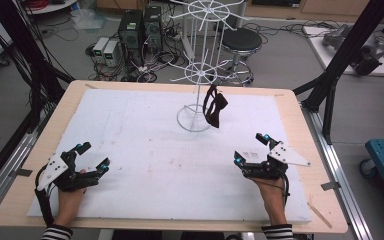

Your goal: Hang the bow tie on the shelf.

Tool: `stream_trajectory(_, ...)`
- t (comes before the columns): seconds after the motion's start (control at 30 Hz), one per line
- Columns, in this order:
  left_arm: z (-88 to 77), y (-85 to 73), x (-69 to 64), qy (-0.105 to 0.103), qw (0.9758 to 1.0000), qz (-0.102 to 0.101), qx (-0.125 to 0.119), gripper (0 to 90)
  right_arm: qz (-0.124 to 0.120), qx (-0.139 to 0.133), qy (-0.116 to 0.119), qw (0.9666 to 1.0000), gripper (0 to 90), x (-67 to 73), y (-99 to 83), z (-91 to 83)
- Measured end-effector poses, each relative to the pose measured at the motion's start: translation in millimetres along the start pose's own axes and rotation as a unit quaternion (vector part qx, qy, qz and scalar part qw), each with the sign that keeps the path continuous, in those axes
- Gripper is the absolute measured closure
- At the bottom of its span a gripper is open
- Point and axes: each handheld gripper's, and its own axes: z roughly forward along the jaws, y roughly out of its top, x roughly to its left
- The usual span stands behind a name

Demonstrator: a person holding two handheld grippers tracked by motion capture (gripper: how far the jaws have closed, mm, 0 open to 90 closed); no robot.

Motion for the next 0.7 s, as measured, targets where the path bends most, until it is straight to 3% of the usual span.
stream_trajectory(0.37, -0.2, 0.1, 0.1, -0.001, 1.0, 0.002, 0.001, 11.0, 0.004, -0.041, -0.004, 0.9992, 0.5, 6.9, -35.7, -21.7)
stream_trajectory(0.7, -0.1, 0.0, -0.1, -0.001, 1.0, 0.002, 0.0, 10.9, 0.0, -0.034, -0.014, 0.9993, 0.6, 8.3, -41.2, -22.7)
